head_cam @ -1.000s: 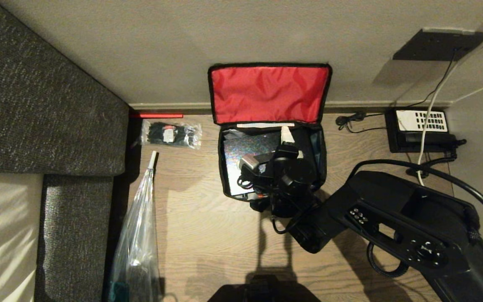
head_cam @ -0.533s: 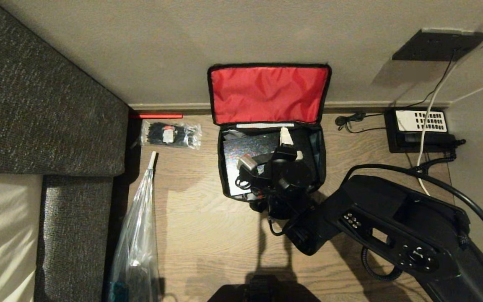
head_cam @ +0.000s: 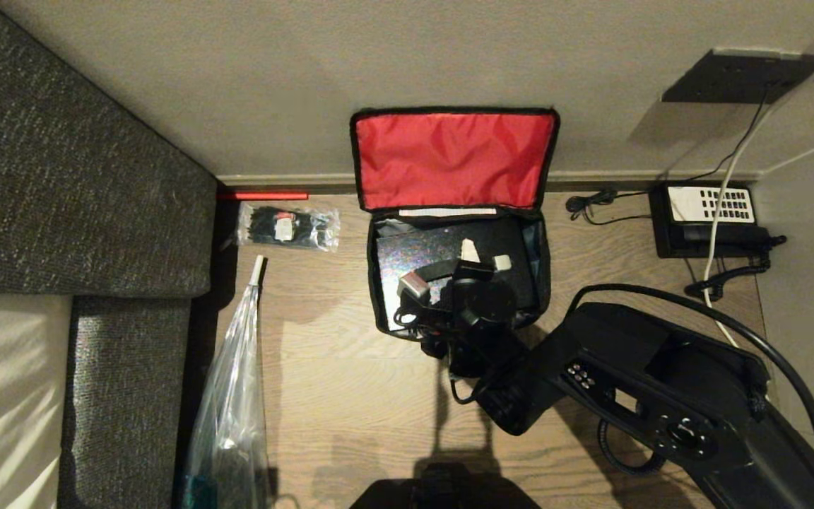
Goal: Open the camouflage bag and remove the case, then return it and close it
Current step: Grip the handle
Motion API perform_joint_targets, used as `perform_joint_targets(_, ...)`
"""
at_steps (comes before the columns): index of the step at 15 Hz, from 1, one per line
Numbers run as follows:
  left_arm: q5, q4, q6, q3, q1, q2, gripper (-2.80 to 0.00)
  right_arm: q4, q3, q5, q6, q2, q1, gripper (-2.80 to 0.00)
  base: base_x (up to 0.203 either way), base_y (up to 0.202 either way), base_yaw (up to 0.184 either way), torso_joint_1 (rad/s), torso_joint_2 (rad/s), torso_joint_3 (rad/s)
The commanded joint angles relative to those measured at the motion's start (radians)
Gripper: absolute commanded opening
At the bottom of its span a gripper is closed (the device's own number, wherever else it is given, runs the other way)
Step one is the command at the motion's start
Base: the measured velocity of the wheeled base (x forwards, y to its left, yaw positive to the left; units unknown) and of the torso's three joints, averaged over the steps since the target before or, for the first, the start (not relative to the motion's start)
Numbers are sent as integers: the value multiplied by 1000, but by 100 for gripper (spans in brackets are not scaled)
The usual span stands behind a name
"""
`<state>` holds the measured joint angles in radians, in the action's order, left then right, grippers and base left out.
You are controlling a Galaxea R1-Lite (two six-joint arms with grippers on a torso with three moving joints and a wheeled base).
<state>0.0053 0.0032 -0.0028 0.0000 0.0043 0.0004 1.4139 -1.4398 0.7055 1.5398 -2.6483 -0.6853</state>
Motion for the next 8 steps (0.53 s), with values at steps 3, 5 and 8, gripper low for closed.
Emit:
perform_joint_targets(3, 1, 0, -2, 3, 0, -2, -280, 23, 12, 4, 6, -7, -5, -280, 0, 0, 0, 0, 0, 0)
perform_joint_targets(5, 1, 0, 0, 3, 0, 0, -280, 22, -1, 2, 6, -12, -5, -280, 0, 0, 0, 0, 0, 0)
perform_joint_targets(8, 1, 0, 0, 3, 0, 0, -280, 23, -1, 2, 9, -13, -13, -280, 0, 0, 0, 0, 0, 0)
